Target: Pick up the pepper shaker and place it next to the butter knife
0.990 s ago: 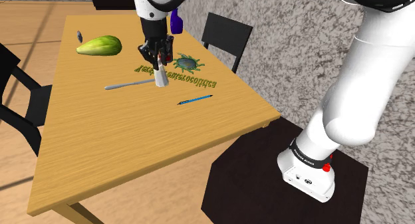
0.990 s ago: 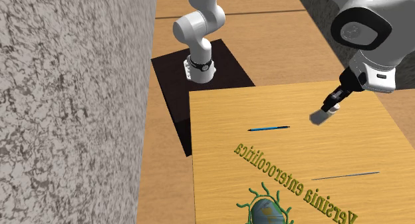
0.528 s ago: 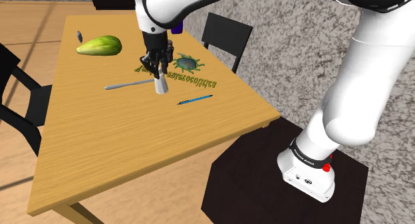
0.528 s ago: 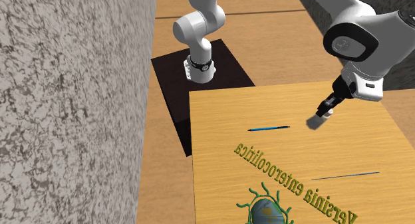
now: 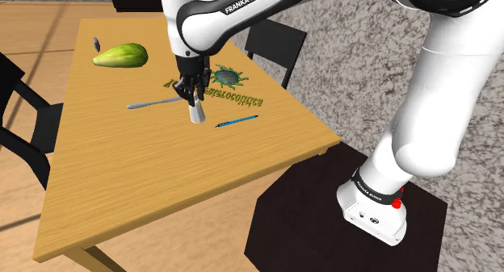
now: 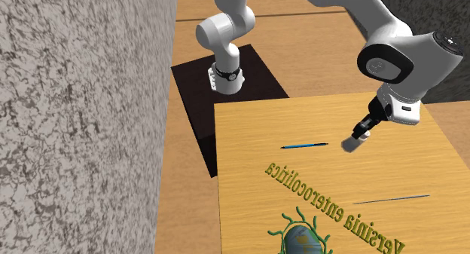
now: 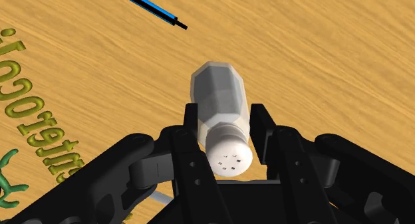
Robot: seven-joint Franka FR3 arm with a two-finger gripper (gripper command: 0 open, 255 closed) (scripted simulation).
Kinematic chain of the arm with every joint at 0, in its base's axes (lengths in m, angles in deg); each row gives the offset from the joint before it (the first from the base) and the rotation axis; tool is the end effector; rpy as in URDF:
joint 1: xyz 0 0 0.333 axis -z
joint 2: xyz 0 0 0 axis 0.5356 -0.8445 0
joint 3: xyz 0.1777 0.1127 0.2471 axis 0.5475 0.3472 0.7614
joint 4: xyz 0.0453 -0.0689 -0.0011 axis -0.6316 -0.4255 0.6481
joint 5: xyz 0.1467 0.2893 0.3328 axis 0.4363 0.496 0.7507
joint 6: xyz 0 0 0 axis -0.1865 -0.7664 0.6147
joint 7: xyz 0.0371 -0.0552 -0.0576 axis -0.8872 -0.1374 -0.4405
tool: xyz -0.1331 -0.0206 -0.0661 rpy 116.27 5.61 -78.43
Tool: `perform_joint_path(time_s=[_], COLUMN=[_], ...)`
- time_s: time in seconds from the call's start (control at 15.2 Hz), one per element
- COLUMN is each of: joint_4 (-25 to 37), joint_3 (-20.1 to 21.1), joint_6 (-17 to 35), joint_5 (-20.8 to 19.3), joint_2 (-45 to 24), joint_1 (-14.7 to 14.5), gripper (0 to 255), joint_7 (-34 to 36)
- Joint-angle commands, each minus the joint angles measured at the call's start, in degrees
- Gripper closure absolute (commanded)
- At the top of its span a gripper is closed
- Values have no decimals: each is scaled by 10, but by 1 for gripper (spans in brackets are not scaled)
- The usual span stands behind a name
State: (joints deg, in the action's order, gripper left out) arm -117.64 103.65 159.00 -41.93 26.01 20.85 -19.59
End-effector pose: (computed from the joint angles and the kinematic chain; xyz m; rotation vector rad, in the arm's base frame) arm 0.6180 0.2871 0.3139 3.0611 0.2617 0.0477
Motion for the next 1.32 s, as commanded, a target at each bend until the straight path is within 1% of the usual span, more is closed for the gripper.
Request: perform_joint_path(time_s=[0.0, 0.2, 0.66, 0.73, 1.06, 1.25], joint_4=[-8, -16, -16, -16, -16, 11], joint_3=[-1, -2, -2, -2, -2, 2], joint_6=[14, 29, 29, 29, 29, -21], joint_5=[-3, -7, -7, -7, -7, 4], joint_2=[-6, -14, -14, -14, -14, 10], joint_1=[-1, -1, -1, -1, -1, -1], gripper=[255, 255, 255, 0, 0, 0], joint_7=[3, 6, 6, 6, 6, -1])
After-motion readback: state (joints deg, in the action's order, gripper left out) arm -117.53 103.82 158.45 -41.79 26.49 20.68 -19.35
